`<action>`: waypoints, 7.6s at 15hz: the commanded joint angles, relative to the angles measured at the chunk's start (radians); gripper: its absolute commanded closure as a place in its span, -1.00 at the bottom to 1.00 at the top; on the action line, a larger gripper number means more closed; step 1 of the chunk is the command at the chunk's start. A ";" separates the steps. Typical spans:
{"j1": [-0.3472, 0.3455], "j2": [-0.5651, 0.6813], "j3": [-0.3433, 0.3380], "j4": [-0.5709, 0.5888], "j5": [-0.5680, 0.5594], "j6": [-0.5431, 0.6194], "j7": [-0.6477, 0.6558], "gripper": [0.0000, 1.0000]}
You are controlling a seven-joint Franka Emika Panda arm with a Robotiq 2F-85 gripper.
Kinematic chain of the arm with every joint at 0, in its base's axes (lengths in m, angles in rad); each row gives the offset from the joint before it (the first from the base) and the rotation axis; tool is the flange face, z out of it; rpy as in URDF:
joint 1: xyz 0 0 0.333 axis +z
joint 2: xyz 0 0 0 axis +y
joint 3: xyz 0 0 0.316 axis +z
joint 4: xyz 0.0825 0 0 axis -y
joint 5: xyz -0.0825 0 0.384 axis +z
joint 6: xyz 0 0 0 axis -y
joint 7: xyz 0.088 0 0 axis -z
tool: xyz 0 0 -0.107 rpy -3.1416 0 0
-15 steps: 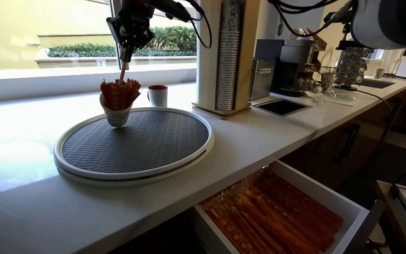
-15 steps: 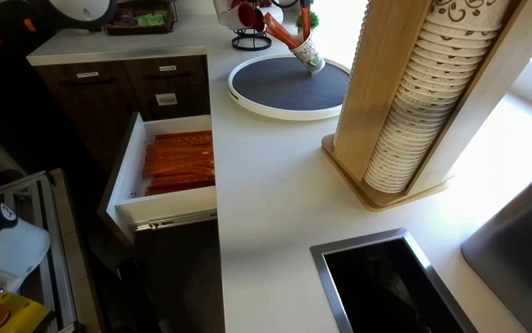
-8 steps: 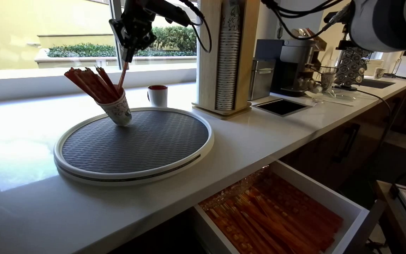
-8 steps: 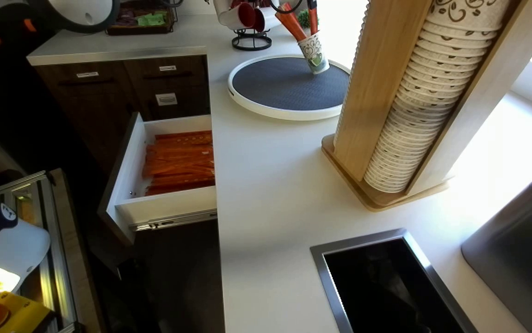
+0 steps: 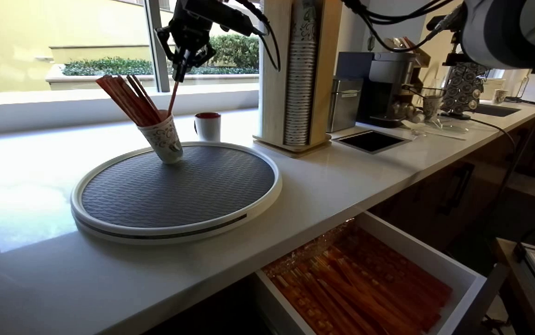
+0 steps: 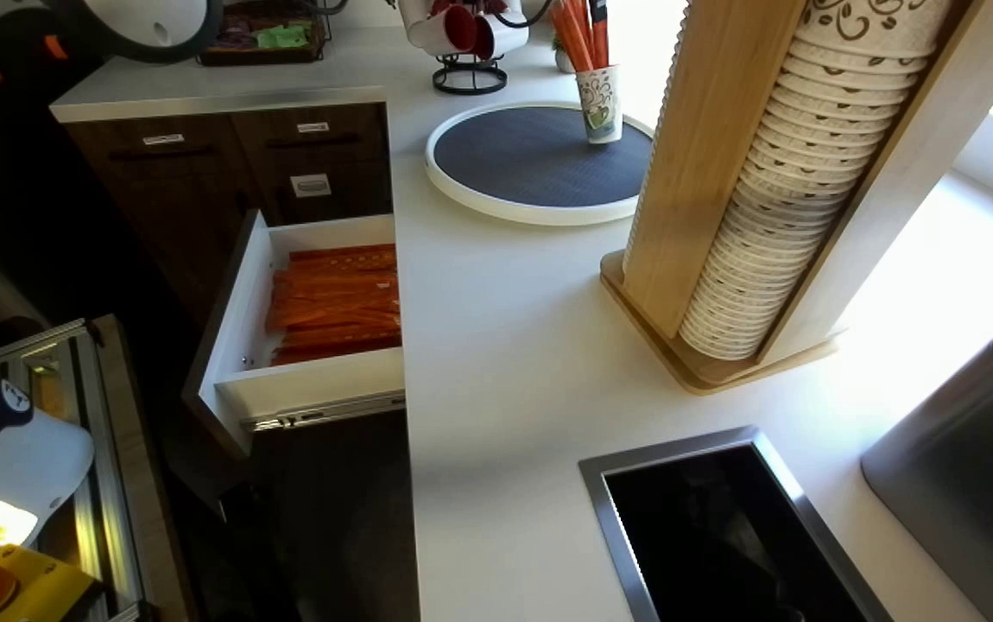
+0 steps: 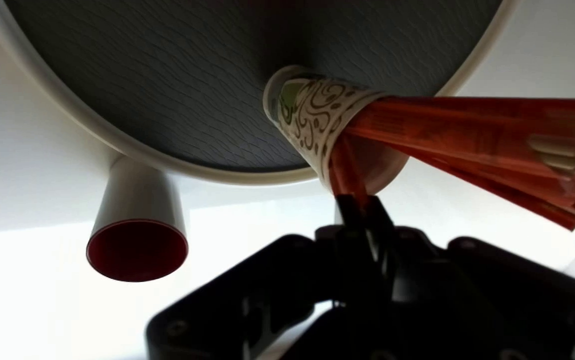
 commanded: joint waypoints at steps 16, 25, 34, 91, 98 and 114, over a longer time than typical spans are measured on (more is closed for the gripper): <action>0.004 -0.025 -0.073 -0.015 -0.004 -0.150 0.407 0.97; 0.000 -0.036 -0.064 -0.024 0.011 -0.175 0.567 0.97; -0.001 -0.047 -0.053 -0.040 0.023 -0.158 0.730 0.97; -0.033 -0.693 -0.050 -1.064 0.033 0.183 0.578 0.97; -0.033 -0.669 -0.057 -1.024 0.027 0.188 0.557 0.97; -0.021 -0.613 -0.054 -0.906 0.025 0.149 0.495 0.97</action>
